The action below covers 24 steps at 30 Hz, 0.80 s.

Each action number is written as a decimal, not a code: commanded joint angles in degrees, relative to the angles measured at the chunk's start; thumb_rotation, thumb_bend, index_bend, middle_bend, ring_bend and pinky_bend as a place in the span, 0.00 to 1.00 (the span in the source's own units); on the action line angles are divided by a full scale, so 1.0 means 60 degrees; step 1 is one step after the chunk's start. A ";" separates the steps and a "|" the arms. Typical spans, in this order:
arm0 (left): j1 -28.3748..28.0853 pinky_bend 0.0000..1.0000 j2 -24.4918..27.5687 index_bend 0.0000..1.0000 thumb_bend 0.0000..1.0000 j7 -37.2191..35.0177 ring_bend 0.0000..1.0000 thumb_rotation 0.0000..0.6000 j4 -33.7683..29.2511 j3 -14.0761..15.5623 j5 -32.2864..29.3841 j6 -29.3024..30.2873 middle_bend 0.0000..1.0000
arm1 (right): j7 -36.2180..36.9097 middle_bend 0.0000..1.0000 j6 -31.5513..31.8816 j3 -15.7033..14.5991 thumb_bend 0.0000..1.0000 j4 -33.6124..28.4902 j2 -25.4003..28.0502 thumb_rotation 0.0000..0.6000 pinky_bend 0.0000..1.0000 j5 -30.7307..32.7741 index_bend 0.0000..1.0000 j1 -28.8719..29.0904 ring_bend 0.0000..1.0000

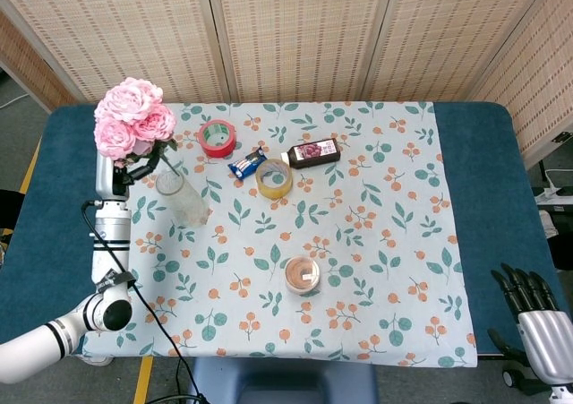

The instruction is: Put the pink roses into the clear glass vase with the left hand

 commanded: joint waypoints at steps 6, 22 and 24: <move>0.0253 0.07 -0.0434 0.89 0.46 -0.0229 0.18 1.00 0.0626 0.0622 0.0521 0.0232 0.54 | -0.0032 0.00 0.0098 0.0006 0.18 -0.0044 -0.0007 1.00 0.00 -0.0064 0.00 -0.0048 0.00; 0.0545 0.00 -0.1062 0.00 0.34 -0.1984 0.00 1.00 0.2194 0.1964 0.1762 -0.0158 0.00 | 0.0040 0.00 0.0399 0.0044 0.18 -0.0137 0.0105 1.00 0.00 -0.0076 0.00 -0.0224 0.00; 0.0578 0.00 -0.0934 0.00 0.34 -0.2000 0.00 1.00 0.2054 0.2108 0.1922 -0.0220 0.00 | 0.0046 0.00 0.0403 0.0047 0.18 -0.0140 0.0103 1.00 0.00 -0.0081 0.00 -0.0231 0.00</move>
